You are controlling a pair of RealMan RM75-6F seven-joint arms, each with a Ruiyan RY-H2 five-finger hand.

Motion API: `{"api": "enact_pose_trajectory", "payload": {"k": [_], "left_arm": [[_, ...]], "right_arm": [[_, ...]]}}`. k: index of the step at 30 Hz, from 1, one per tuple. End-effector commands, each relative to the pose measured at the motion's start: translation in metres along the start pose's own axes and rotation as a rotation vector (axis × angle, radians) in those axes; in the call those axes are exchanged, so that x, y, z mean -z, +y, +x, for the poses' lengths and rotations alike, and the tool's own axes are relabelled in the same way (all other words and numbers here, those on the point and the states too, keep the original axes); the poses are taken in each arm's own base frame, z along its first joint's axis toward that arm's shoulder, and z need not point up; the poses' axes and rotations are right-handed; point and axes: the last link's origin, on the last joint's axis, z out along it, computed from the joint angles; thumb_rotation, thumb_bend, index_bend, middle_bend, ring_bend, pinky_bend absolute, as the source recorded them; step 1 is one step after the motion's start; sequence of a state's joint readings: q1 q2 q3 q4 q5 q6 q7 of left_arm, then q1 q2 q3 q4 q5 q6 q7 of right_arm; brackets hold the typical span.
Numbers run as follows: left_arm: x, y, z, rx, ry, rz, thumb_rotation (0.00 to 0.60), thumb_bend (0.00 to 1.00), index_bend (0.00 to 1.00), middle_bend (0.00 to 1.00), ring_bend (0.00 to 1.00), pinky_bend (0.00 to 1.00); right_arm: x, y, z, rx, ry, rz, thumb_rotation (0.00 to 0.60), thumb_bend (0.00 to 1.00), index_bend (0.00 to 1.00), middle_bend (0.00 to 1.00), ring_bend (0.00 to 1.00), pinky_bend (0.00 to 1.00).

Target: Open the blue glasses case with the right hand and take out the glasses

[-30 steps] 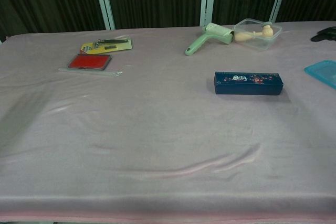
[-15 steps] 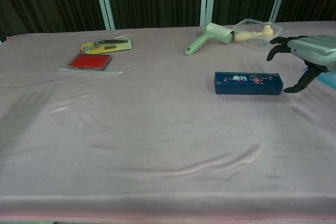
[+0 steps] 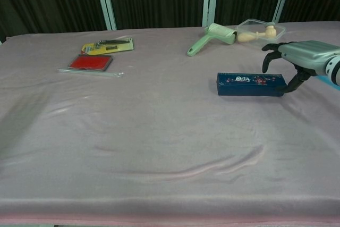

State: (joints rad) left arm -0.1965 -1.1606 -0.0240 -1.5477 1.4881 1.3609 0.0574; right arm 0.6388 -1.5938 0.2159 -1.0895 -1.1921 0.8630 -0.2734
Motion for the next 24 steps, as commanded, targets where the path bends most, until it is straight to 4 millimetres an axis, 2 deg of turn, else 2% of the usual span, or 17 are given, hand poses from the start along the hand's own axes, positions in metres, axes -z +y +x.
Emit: {"api": "enact_pose_trajectory", "payload": {"k": [1,13,24], "left_arm": [[0.0,0.0,0.0,0.001,0.002,0.0,0.6,0.47,0.0,0.0,0.0,0.06],[0.001,0.0,0.0,-0.001,0.001,-0.005,0.6,0.47,0.0,0.0,0.0,0.06],[0.0,0.001,-0.001,-0.006,-0.007,-0.004,0.6,0.47,0.0,0.0,0.0,0.06]], "right_arm": [[0.0,-0.002,0.0,0.001,-0.003,0.004,0.6,0.46,0.48,0.15,0.04,0.0],[0.004,0.001,0.0,0.014,-0.018,0.008,0.6,0.57,0.5,0.16,0.05,0.0],[-0.002,0.0,0.01,0.005,0.007,0.003,0.6,0.6,0.52,0.17,0.05,0.0]]}}
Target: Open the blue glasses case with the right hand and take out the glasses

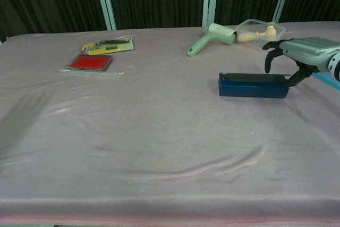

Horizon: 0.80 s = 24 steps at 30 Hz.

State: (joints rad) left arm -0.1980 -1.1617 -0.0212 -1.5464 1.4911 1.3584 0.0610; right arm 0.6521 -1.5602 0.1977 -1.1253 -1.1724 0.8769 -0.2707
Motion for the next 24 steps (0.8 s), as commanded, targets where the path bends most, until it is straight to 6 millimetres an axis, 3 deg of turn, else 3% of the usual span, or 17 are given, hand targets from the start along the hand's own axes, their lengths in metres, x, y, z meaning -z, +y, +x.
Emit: {"api": "enact_pose_trajectory", "payload": {"k": [1,12,18,21,24], "left_arm": [[-0.001,0.0,-0.001,-0.002,-0.004,0.001,0.6,0.47,0.0,0.0,0.0,0.06],[-0.006,-0.001,-0.005,-0.012,-0.022,0.018,0.6,0.47,0.0,0.0,0.0,0.06],[-0.009,-0.001,-0.007,-0.016,-0.034,0.023,0.6,0.47,0.0,0.0,0.0,0.06],[-0.009,-0.002,-0.007,-0.013,-0.034,0.025,0.6,0.47,0.0,0.0,0.0,0.06],[-0.009,-0.002,-0.007,-0.011,-0.036,0.024,0.6,0.47,0.0,0.0,0.0,0.06]], "right_arm": [[-0.007,-0.003,0.003,0.01,0.0,-0.003,0.6,0.6,0.52,0.17,0.05,0.0],[-0.059,-0.02,0.02,0.024,0.002,-0.095,0.6,0.6,0.49,0.17,0.05,0.0],[-0.084,-0.022,0.03,0.022,0.012,-0.168,0.6,0.6,0.43,0.17,0.05,0.0],[-0.081,-0.019,0.038,-0.03,0.063,-0.153,0.6,0.6,0.37,0.17,0.06,0.0],[-0.064,-0.012,0.038,-0.014,0.085,-0.095,0.6,0.59,0.35,0.17,0.06,0.0]]}}
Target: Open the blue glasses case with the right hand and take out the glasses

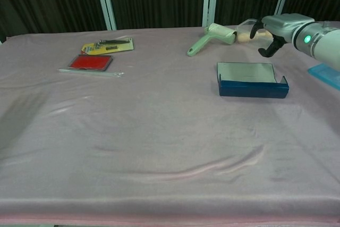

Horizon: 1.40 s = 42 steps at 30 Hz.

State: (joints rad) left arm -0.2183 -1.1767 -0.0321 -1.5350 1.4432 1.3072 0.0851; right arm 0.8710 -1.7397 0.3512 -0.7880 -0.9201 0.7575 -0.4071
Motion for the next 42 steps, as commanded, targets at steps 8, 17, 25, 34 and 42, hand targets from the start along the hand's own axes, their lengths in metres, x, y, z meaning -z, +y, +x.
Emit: {"api": "enact_pose_trajectory", "payload": {"k": [8,17,25,34,42], "left_arm": [[0.002,0.004,-0.001,-0.001,-0.003,-0.017,0.6,0.47,0.0,0.0,0.0,0.06],[0.004,0.005,-0.001,-0.002,-0.002,-0.024,0.6,0.47,0.0,0.0,0.0,0.06],[0.004,0.005,-0.001,0.0,-0.004,-0.025,0.6,0.47,0.0,0.0,0.0,0.06],[0.005,0.004,0.001,0.008,0.003,-0.028,0.6,0.47,0.0,0.0,0.0,0.06],[0.005,0.004,0.001,0.009,-0.001,-0.036,0.6,0.47,0.0,0.0,0.0,0.06]], "right_arm": [[0.079,0.016,-0.009,0.017,-0.052,0.236,0.6,0.58,0.38,0.15,0.05,0.0],[0.089,-0.009,-0.022,0.025,-0.142,0.303,0.6,0.58,0.39,0.14,0.05,0.0],[0.086,-0.028,-0.028,0.03,-0.165,0.319,0.6,0.58,0.4,0.13,0.05,0.0],[0.084,-0.05,-0.034,0.028,-0.185,0.341,0.6,0.58,0.39,0.13,0.05,0.0],[0.104,-0.066,-0.03,0.035,-0.162,0.422,0.6,0.58,0.39,0.13,0.05,0.0]]}}
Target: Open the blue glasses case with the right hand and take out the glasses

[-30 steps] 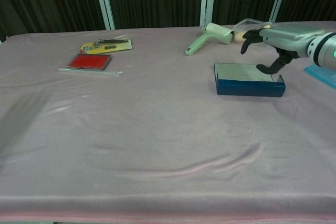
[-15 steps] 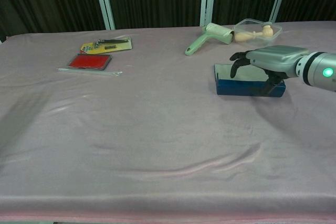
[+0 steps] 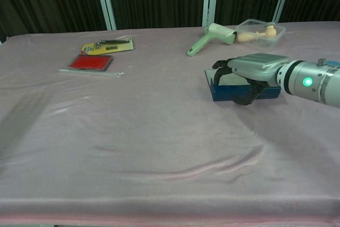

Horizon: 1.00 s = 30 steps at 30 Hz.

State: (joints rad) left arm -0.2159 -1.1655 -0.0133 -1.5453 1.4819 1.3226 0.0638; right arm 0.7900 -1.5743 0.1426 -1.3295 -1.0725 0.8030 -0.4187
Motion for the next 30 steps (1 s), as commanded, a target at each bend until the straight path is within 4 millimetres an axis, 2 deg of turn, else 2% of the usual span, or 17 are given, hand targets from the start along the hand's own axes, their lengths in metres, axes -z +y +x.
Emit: {"api": "enact_pose_trajectory", "payload": {"k": [1,7,13,23,26,30], "left_arm": [[0.0,0.0,0.0,0.0,0.0,-0.001,0.6,0.47,0.0,0.0,0.0,0.06],[0.002,0.003,-0.001,-0.007,0.001,-0.007,0.6,0.47,0.0,0.0,0.0,0.06],[0.003,0.004,-0.001,-0.007,0.005,-0.01,0.6,0.47,0.0,0.0,0.0,0.06],[0.004,0.006,-0.002,-0.012,0.003,-0.017,0.6,0.47,0.0,0.0,0.0,0.06],[0.004,0.006,-0.003,-0.015,-0.002,-0.018,0.6,0.47,0.0,0.0,0.0,0.06],[0.002,0.007,-0.006,-0.017,-0.019,-0.019,0.6,0.47,0.0,0.0,0.0,0.06]], "right_arm": [[0.009,-0.009,0.0,0.017,0.005,0.039,0.6,0.58,0.39,0.13,0.05,0.0],[0.037,-0.025,-0.009,0.037,-0.041,0.14,0.6,0.58,0.39,0.13,0.05,0.0],[0.067,-0.026,-0.016,0.086,-0.069,0.198,0.6,0.58,0.39,0.13,0.05,0.0],[0.112,0.006,-0.02,0.167,-0.073,0.164,0.6,0.58,0.39,0.13,0.05,0.0],[0.121,0.02,-0.022,0.18,-0.073,0.138,0.6,0.58,0.39,0.13,0.05,0.0],[0.123,0.036,-0.026,0.182,-0.083,0.096,0.6,0.58,0.39,0.13,0.05,0.0]]}}
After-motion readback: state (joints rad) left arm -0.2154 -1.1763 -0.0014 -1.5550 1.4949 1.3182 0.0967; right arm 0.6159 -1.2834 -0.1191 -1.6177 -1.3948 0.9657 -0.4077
